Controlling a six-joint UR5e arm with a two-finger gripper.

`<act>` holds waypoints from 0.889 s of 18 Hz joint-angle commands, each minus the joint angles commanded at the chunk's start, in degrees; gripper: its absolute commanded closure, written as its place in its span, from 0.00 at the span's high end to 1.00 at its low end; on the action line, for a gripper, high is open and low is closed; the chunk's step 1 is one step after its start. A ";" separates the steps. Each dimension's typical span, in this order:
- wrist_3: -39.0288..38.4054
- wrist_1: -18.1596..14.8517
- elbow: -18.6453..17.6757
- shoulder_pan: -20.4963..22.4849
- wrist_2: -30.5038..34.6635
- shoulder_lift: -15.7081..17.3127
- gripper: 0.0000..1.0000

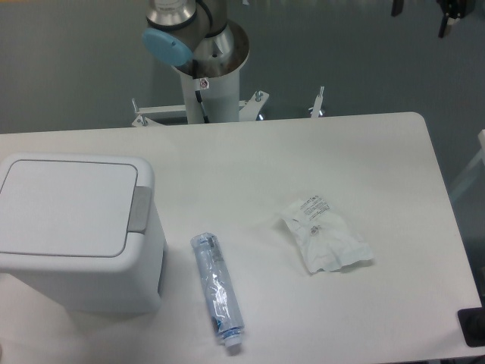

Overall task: Open the trash can
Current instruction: 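Move the open gripper down toward the white trash can's lid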

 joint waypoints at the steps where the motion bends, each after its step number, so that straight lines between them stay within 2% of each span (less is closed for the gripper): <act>1: 0.00 0.00 -0.09 -0.09 0.00 0.09 1.00; 4: -1.48 0.00 -0.09 -1.75 -0.26 0.53 1.00; 6: -7.70 0.00 -0.26 -4.73 -0.26 0.53 1.00; 10: -39.81 2.63 -1.06 -15.35 -2.27 0.18 1.00; 12: -51.09 5.52 -1.14 -19.05 -3.33 -0.26 1.00; 16: -66.06 8.61 -1.32 -23.89 -8.24 -1.49 1.00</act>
